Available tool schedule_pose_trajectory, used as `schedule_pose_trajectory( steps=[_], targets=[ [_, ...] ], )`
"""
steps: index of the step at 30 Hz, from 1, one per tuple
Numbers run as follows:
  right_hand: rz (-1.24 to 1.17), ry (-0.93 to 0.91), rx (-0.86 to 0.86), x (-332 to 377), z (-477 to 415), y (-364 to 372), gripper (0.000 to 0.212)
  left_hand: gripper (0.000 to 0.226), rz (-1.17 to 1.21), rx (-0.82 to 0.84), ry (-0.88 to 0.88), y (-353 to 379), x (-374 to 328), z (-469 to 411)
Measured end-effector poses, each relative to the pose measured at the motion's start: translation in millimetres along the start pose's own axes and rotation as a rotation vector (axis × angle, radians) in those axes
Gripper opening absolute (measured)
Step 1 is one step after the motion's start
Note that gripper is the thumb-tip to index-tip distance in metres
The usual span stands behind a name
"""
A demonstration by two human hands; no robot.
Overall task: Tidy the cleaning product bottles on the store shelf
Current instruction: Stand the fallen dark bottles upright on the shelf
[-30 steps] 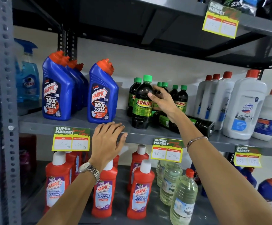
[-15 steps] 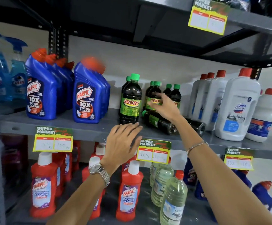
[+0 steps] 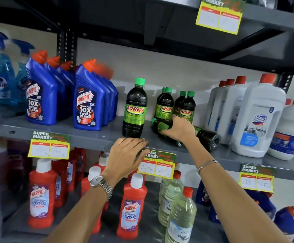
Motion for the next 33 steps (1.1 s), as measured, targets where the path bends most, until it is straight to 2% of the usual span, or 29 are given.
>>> schedule_pose_trajectory(
  steps=[8,10,14,17,23,25,27,28,30,32,33],
  targets=[
    [-0.745,0.158,-0.186,-17.0,15.0,2.1,0.074,0.033,-0.005,0.010,-0.054,2.4,-3.2,0.6],
    [-0.862,0.209,-0.196,-16.2,18.8,6.4,0.077,0.035,-0.006,0.025,-0.057,0.9,-4.0,0.5],
    [-0.955,0.241,-0.120,-18.4,19.7,6.7,0.081,0.035,-0.001,0.052,-0.060,0.4,-3.4,0.7],
    [-0.937,0.215,-0.083,-21.7,25.4,6.0,0.080,0.034,0.005,0.042,-0.068,0.5,-3.4,0.7],
    [-0.749,0.144,-0.075,-19.8,32.5,-4.8,0.083,0.038,0.009,0.040,-0.054,0.0,-3.4,0.9],
    [-0.765,0.154,-0.106,-19.5,28.1,-16.0,0.085,0.036,-0.003,0.029,-0.049,0.5,-2.9,0.8],
    [-0.890,0.150,-0.162,-20.1,15.1,-35.2,0.083,0.036,-0.011,0.015,-0.052,1.2,-2.4,0.9],
    [-0.976,0.147,-0.130,-18.8,6.6,-44.0,0.080,0.036,-0.016,0.012,-0.051,1.8,-2.2,1.3],
    [-1.098,0.157,0.052,-14.3,-10.3,-55.1,0.071,0.038,-0.024,0.017,-0.044,2.6,-1.7,1.8],
    [-1.112,0.162,0.218,-10.9,-20.5,-57.5,0.063,0.037,-0.031,0.021,-0.035,2.2,-1.6,1.9],
    [-1.080,0.160,0.243,-11.5,-23.2,-57.4,0.060,0.036,-0.033,0.019,-0.031,1.9,-1.9,1.4]
  ],
)
Point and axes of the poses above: each hand's wrist, its own z-axis away from the middle knuckle, its own y-axis out of the palm, x = y × z, the point moved 4 cm from there along -z, towards the middle knuckle, and after that the axes turned 11 degrees about y, right-handed, at the moved point
